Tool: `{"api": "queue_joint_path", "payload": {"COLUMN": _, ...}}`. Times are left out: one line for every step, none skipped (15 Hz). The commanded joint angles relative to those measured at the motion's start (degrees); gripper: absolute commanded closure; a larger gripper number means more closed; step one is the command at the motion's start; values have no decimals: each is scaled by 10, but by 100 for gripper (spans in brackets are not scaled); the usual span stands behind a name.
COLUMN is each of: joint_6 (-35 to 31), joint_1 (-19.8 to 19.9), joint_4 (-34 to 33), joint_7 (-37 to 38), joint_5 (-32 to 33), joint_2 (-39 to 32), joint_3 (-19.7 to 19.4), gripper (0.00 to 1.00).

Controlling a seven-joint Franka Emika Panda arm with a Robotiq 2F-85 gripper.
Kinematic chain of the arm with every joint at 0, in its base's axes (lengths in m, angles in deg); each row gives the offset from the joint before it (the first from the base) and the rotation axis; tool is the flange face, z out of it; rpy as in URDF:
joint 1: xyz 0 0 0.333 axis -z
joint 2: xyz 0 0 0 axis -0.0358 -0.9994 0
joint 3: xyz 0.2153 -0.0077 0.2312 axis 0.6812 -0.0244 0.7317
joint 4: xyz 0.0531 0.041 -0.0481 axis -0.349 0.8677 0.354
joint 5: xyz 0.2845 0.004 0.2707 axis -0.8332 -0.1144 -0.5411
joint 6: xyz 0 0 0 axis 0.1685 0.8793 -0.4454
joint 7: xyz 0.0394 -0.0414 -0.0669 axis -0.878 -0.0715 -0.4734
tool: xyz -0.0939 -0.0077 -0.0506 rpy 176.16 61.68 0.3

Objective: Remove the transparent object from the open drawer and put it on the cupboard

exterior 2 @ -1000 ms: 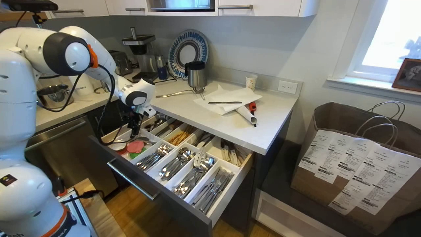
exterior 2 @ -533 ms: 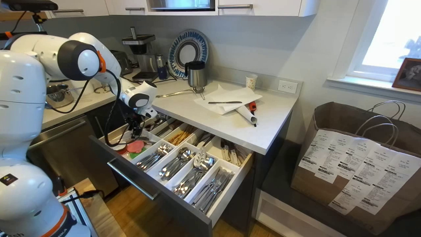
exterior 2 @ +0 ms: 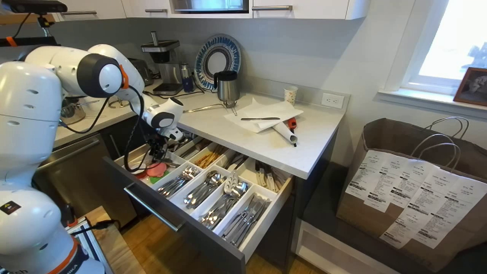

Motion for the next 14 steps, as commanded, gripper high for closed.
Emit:
{"api": "queue_joint_path", "payload": {"joint_6": 15, "joint_1": -8, "joint_4": -9, "joint_7": 8, "joint_5": 15, "joint_2": -7, "joint_3": -6, "gripper": 68}}
{"api": "queue_joint_path", "payload": {"joint_6": 15, "joint_1": -9, "joint_4": -7, "joint_7": 12, "joint_5": 17, "joint_2": -4, "joint_3": -7, "gripper": 75}}
{"api": "queue_joint_path", "payload": {"joint_6": 16, "joint_1": -11, "joint_4": -4, "joint_7": 17, "joint_5": 19, "joint_2": 1, "joint_3": -8, "gripper": 83}}
{"api": "queue_joint_path", "payload": {"joint_6": 16, "joint_1": -13, "joint_4": 0, "joint_7": 21, "joint_5": 19, "joint_2": 6, "joint_3": -8, "gripper": 92}}
{"api": "queue_joint_path", "payload": {"joint_6": 15, "joint_1": -14, "joint_4": 8, "joint_7": 27, "joint_5": 20, "joint_2": 15, "joint_3": -8, "gripper": 93}}
{"api": "queue_joint_path", "payload": {"joint_6": 12, "joint_1": -16, "joint_4": 16, "joint_7": 33, "joint_5": 19, "joint_2": 23, "joint_3": -8, "gripper": 92}}
{"api": "queue_joint_path", "payload": {"joint_6": 11, "joint_1": -20, "joint_4": 26, "joint_7": 46, "joint_5": 19, "joint_2": 35, "joint_3": -8, "gripper": 92}}
{"api": "queue_joint_path", "payload": {"joint_6": 7, "joint_1": -25, "joint_4": 39, "joint_7": 59, "joint_5": 19, "joint_2": 49, "joint_3": -7, "gripper": 92}}
{"api": "queue_joint_path", "payload": {"joint_6": 5, "joint_1": -29, "joint_4": 51, "joint_7": 70, "joint_5": 21, "joint_2": 62, "joint_3": -7, "gripper": 92}}
{"api": "queue_joint_path", "payload": {"joint_6": -1, "joint_1": -34, "joint_4": 70, "joint_7": 88, "joint_5": 25, "joint_2": 80, "joint_3": -10, "gripper": 92}}
{"api": "queue_joint_path", "payload": {"joint_6": -10, "joint_1": -39, "joint_4": 89, "joint_7": 112, "joint_5": 30, "joint_2": 98, "joint_3": -15, "gripper": 92}}
{"api": "queue_joint_path", "payload": {"joint_6": -14, "joint_1": -41, "joint_4": 106, "joint_7": 126, "joint_5": 34, "joint_2": 117, "joint_3": -16, "gripper": 92}}
{"api": "queue_joint_path", "payload": {"joint_6": -18, "joint_1": -42, "joint_4": 120, "joint_7": 140, "joint_5": 38, "joint_2": 134, "joint_3": -16, "gripper": 92}}
{"api": "queue_joint_path", "payload": {"joint_6": -23, "joint_1": -43, "joint_4": 135, "joint_7": 158, "joint_5": 42, "joint_2": 153, "joint_3": -16, "gripper": 92}}
